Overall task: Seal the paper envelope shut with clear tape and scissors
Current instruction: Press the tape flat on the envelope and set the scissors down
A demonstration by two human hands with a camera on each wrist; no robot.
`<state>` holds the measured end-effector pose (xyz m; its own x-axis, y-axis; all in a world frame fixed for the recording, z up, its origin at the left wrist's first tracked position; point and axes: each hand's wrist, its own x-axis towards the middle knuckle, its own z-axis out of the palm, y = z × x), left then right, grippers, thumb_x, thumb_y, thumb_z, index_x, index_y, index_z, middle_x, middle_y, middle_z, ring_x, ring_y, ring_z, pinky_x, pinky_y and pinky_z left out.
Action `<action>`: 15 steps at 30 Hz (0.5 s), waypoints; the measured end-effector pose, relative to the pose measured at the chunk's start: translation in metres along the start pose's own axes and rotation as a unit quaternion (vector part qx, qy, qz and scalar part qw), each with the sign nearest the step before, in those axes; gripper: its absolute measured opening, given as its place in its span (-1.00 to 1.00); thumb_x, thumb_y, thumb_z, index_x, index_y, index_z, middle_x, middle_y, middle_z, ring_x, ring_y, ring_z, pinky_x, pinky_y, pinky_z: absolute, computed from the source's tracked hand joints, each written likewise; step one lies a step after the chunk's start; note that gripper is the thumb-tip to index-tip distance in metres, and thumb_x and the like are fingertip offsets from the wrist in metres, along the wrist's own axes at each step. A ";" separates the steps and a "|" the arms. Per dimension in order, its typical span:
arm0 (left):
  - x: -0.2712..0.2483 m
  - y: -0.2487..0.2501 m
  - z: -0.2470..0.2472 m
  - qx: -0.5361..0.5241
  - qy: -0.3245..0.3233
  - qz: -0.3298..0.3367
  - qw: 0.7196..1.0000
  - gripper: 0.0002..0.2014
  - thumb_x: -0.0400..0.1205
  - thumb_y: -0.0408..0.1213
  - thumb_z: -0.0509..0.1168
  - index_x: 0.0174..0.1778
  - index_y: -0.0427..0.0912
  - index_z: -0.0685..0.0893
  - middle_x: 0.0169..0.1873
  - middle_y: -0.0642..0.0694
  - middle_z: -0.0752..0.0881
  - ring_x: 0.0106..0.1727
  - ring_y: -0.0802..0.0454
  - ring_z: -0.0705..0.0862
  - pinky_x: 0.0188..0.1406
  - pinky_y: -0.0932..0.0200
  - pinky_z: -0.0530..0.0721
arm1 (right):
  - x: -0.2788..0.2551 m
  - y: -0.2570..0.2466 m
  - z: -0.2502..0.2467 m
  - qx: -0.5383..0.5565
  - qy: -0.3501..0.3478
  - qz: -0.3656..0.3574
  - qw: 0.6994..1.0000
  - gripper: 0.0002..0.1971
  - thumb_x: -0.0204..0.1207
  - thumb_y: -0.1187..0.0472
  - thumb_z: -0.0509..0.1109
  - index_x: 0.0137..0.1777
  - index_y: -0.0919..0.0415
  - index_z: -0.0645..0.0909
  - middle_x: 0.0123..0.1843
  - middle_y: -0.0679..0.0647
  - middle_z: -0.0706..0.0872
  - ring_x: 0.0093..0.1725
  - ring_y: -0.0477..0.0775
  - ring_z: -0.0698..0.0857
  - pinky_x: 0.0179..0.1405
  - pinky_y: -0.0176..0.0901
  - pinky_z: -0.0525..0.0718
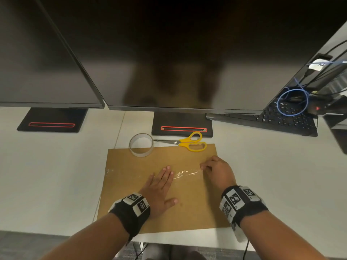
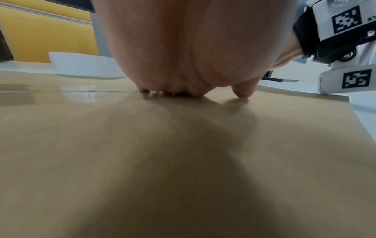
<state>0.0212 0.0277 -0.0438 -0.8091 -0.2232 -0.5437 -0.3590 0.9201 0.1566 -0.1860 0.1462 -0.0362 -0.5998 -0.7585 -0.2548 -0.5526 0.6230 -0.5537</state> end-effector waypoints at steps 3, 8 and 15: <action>-0.001 -0.001 -0.001 -0.009 0.010 0.001 1.000 0.03 0.24 0.45 -0.64 0.49 -0.23 -0.50 0.47 -0.04 -0.56 0.53 0.06 -0.51 0.56 -0.02 -0.37 | 0.001 0.008 -0.007 -0.007 0.012 0.012 1.000 -0.80 0.58 0.29 0.33 0.05 0.19 0.79 0.08 0.13 0.71 0.07 0.13 0.68 0.13 -0.16 0.56; -0.002 0.001 -0.002 0.001 0.019 -0.012 1.000 -0.11 0.44 0.38 -0.40 0.53 -0.12 -0.52 0.49 -0.06 -0.52 0.65 -0.04 -0.39 0.51 -0.01 -0.40 | -0.002 0.006 -0.004 -0.019 0.036 0.025 0.999 -0.78 0.56 0.36 0.29 -0.02 0.24 0.79 0.03 0.14 0.70 0.03 0.18 0.69 0.05 -0.14 0.60; -0.016 0.009 -0.004 -0.001 0.052 -0.021 0.998 -0.27 0.53 0.16 0.00 0.51 -0.27 0.40 0.54 -0.17 0.40 0.48 -0.05 0.53 0.24 -0.19 0.67 | -0.019 -0.051 0.035 -0.036 -0.064 -0.150 0.986 -0.83 0.52 0.28 0.30 0.04 0.23 0.67 0.05 0.17 0.63 0.06 0.17 0.62 0.02 -0.03 0.58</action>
<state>0.0291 0.0378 -0.0303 -0.8369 -0.2935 -0.4620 -0.3941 0.9089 0.1366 -0.1257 0.1221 -0.0310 -0.3279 -0.9258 -0.1884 -0.7363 0.3753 -0.5630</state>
